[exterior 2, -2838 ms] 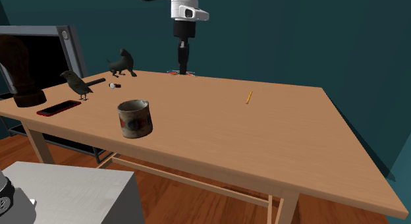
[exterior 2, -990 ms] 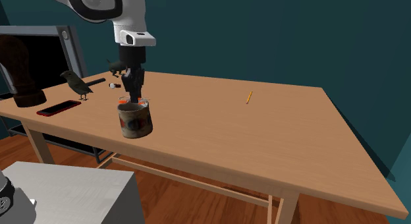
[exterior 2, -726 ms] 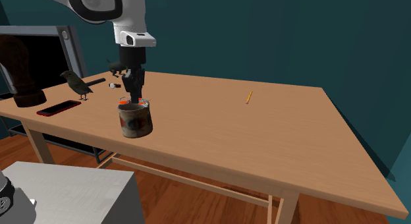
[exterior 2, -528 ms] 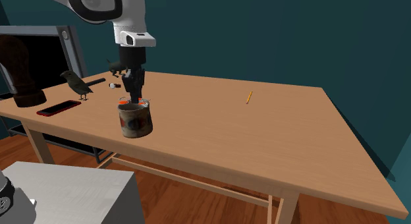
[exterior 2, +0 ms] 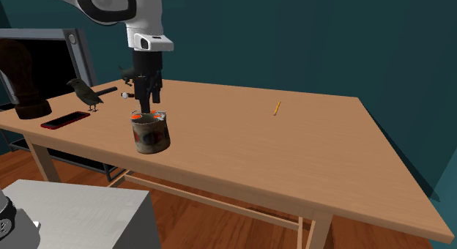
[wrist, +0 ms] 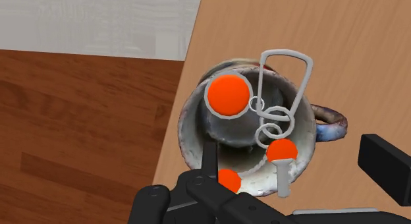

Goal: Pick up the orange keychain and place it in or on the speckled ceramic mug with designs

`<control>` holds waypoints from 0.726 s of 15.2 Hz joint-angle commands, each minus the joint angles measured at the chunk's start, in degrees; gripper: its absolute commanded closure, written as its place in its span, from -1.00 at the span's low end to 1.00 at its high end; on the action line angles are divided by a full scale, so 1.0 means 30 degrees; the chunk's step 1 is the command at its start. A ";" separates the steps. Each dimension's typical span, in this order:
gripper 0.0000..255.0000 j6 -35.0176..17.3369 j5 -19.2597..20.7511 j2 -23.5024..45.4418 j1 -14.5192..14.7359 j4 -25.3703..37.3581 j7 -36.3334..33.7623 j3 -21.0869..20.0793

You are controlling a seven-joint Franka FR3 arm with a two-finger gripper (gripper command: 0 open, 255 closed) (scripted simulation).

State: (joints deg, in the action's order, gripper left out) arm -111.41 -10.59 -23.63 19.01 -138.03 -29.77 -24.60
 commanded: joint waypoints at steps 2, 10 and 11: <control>-1.00 0.1728 0.0094 -0.0315 -0.0038 0.1416 -0.0032 0.0222; -1.00 0.2241 0.0137 -0.0362 -0.0061 0.1883 -0.0039 0.0291; -1.00 0.2241 0.0137 -0.0362 -0.0061 0.1883 -0.0039 0.0291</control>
